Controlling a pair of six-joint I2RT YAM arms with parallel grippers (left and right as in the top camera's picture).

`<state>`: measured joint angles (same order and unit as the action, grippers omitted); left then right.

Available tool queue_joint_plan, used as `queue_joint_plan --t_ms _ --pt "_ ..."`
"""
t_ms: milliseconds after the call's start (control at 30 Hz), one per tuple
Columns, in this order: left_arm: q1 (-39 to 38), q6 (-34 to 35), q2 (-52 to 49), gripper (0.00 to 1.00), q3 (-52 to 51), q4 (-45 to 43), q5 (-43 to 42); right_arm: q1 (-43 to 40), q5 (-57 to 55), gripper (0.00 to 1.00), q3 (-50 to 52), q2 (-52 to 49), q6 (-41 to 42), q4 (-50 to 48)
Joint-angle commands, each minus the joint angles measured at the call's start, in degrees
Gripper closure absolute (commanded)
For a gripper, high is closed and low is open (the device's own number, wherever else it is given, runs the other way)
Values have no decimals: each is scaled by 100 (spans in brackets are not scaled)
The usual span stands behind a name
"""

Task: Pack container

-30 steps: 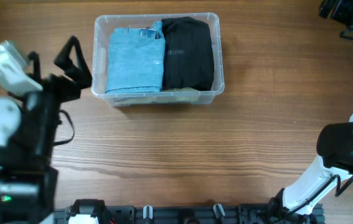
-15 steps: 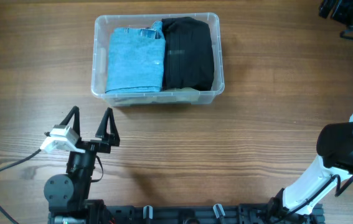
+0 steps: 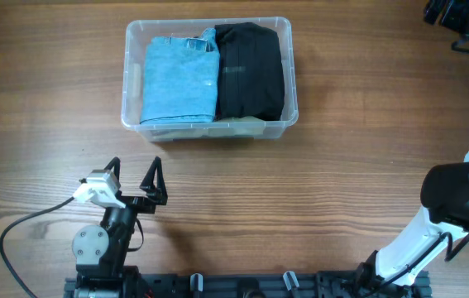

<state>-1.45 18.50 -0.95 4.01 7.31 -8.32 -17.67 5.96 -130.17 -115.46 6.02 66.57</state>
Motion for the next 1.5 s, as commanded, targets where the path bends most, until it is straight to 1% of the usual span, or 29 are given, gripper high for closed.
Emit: queue_joint_plan --t_ms 0,67,833,1000,1100,1200,1267,1300,1400,1467 --pt "-28 -181 83 0 -39 221 254 20 -33 0 17 -48 50 -15" --pt "-24 -186 83 0 -39 463 321 20 -33 0 17 -48 52 -13" --pt "-26 -157 79 0 -39 455 326 26 -33 0 15 48 55 -11" --pt "-26 -157 79 0 -39 455 326 328 -35 0 15 1244 55 -11" --pt "-26 -155 79 0 -39 452 326 761 -37 0 17 2116 -4 11" --pt "-26 -157 79 0 -39 455 326 1513 -555 0 87 2865 -813 35" --pt "-26 -157 79 0 -39 455 326 1937 -428 0 713 3545 -1394 -358" --pt "-26 -157 79 0 -39 455 326 1965 -170 0 1115 3827 -1565 -686" --pt "-26 -157 79 0 -39 455 326 1963 914 0 3036 4909 -2258 -2179" --pt "-26 -157 79 0 -39 455 326 1963 1360 0 4433 5617 -2524 -3300"
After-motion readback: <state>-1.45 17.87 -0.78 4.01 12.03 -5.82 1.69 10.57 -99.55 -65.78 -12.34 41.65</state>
